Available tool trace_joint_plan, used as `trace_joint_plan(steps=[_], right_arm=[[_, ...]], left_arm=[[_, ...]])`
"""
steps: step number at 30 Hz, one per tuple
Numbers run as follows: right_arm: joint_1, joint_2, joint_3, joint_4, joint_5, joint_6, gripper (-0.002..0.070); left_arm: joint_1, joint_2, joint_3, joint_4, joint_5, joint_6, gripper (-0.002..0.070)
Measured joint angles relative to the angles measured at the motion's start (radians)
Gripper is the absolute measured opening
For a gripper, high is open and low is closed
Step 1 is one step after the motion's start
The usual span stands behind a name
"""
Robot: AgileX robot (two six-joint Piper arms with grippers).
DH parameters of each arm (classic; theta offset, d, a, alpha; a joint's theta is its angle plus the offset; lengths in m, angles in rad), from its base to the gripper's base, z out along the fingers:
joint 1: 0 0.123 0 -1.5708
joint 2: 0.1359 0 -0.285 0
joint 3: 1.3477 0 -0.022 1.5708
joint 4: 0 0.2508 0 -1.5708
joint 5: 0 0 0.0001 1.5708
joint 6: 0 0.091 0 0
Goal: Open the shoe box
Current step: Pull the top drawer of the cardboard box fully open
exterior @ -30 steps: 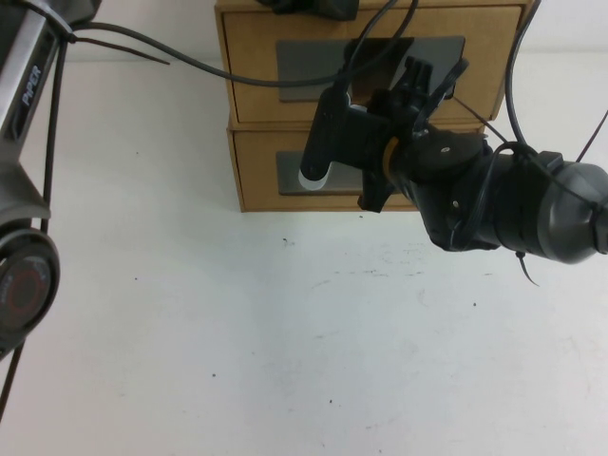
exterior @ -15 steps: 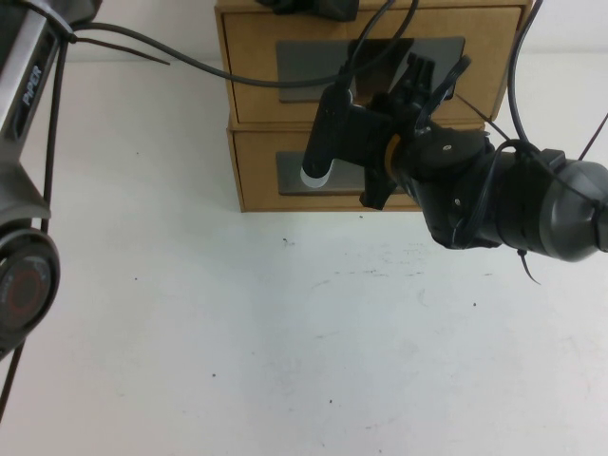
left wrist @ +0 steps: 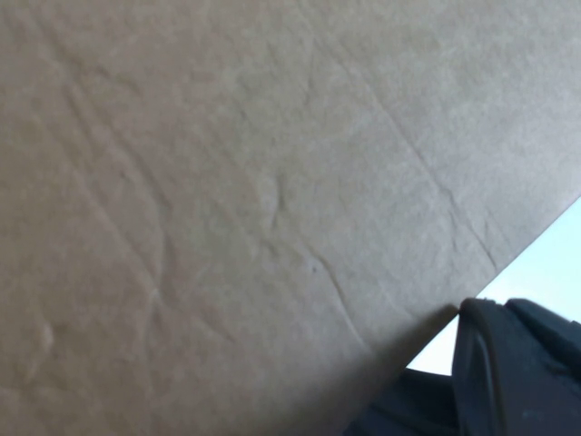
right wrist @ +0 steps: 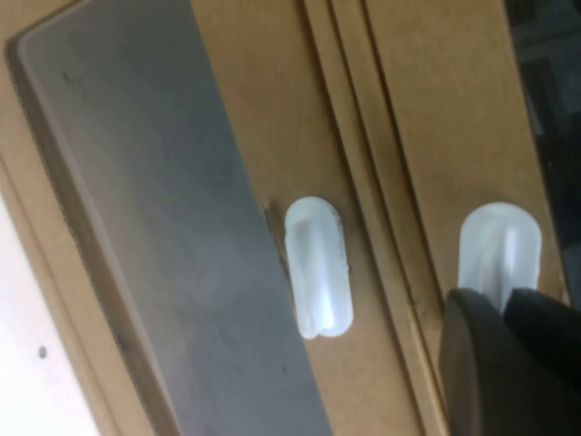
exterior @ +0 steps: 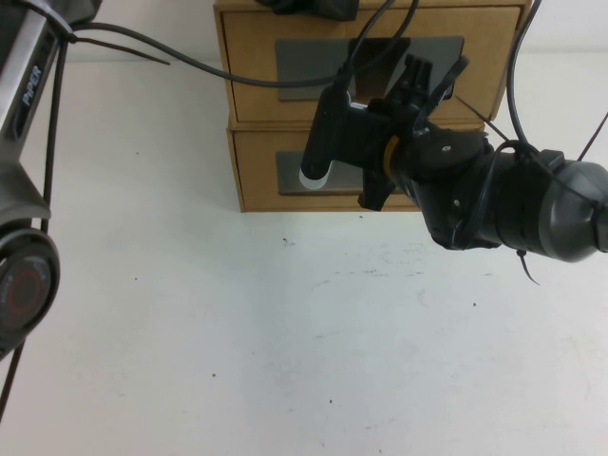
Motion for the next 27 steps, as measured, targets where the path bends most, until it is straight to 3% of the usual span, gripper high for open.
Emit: trace_joint_plan(steps=[19,22,27], right_arm=[[0.000,-0.010,0.028,-0.017,0.000,-0.012,0.0015],[0.000,-0.011,0.028,-0.015,0.000,-0.012,0.0055],[0.000,-0.011,0.030,-0.003,0.000,-0.012,0.0194]], left_arm=[[0.000,0.000,0.000,0.000,0.002,0.013,-0.0004],[0.000,0.000,0.000,0.000,0.002,0.017,-0.0004],[0.000,0.000,0.000,0.000,0.002,0.019,-0.0004]])
